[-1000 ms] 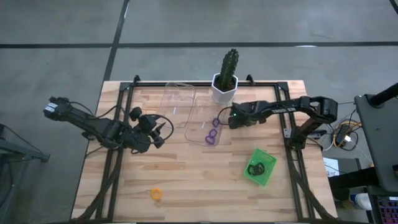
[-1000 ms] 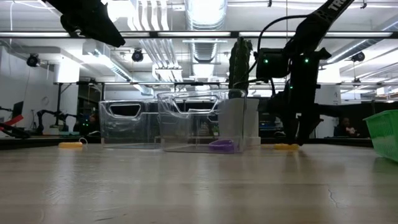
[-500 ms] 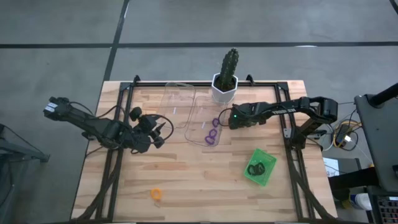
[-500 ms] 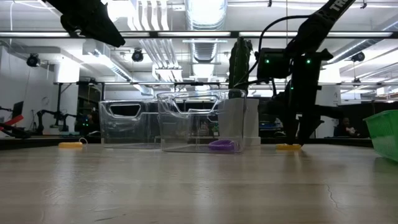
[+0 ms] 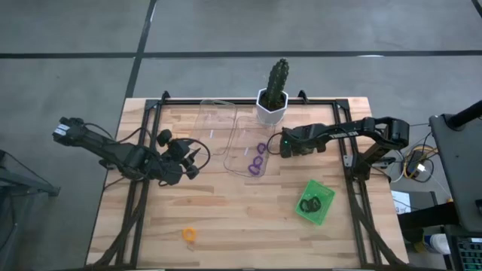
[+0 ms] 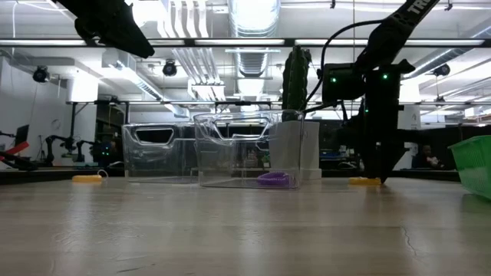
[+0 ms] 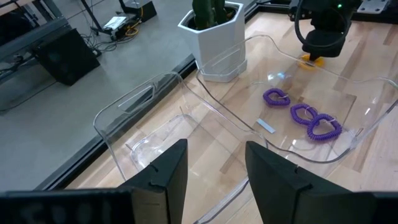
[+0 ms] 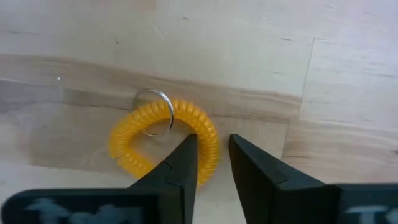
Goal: Sort spring keychains
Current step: Put the right yellow spring keychain into the left transparent bin
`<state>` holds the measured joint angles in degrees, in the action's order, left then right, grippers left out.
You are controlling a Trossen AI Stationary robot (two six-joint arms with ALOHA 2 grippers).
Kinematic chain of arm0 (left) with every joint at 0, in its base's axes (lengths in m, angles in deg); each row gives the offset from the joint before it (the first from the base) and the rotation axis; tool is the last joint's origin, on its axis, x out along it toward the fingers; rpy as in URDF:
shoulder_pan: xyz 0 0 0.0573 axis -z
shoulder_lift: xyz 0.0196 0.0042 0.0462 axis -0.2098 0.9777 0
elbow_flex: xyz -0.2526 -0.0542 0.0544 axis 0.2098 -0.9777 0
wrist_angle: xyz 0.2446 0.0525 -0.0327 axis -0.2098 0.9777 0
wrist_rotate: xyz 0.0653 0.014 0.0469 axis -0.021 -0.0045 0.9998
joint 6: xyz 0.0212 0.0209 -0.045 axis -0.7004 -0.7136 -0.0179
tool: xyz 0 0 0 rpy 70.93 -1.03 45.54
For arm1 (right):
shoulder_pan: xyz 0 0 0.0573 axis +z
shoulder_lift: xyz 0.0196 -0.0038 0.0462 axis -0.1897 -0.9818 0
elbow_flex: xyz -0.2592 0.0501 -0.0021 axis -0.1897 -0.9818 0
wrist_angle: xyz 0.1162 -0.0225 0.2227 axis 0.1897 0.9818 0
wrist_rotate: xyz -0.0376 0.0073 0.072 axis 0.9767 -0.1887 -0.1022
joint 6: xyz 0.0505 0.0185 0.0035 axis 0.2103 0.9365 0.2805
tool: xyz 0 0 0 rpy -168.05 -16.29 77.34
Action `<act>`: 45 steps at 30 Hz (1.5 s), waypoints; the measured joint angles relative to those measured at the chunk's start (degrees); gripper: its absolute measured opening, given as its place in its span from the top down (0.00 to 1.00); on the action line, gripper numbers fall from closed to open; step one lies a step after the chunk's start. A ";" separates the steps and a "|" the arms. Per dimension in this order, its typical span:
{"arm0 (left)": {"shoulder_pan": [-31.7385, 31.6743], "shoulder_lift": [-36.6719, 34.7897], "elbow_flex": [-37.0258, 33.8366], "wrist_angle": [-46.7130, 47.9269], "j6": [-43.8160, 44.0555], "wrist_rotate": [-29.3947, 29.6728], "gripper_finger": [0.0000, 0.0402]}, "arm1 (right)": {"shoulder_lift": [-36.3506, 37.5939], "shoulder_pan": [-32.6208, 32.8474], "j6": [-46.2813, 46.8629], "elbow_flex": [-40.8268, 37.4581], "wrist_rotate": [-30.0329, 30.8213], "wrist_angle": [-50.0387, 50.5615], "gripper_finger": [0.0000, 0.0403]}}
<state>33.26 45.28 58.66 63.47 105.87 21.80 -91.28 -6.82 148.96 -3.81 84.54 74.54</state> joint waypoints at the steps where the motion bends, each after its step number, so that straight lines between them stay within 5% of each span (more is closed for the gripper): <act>1: 0.00 0.00 0.00 -0.01 0.00 -0.01 0.62 | 0.02 0.00 -0.04 -0.02 -0.04 0.02 0.80; 7: -0.02 0.00 0.00 -0.05 0.00 -0.01 0.62 | 0.05 0.02 -0.49 -0.03 -0.24 0.20 0.94; 15: -0.01 0.00 0.00 -0.07 0.02 -0.02 0.62 | 2.64 0.02 -2.25 -0.46 -5.33 1.13 0.96; 27: 0.00 0.00 0.00 -0.09 0.06 -0.02 0.62 | 24.27 5.36 -2.23 -0.35 -7.12 -1.79 0.97; 35: 0.00 0.00 0.00 -3.09 0.39 -0.04 0.62 | 34.05 14.25 -6.85 -0.23 -4.62 -24.22 0.97; 40: -0.01 -0.02 0.02 -10.99 -0.71 -0.87 0.62 | 32.28 18.89 -12.18 -0.17 -1.78 -38.99 0.97; 45: 0.00 -0.02 0.02 -20.54 -5.07 -8.47 0.62 | 26.66 21.39 -14.62 -0.17 -1.72 -50.55 0.97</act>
<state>33.26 45.26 58.68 42.93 100.80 13.33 -64.62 14.57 134.33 -3.99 82.81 23.98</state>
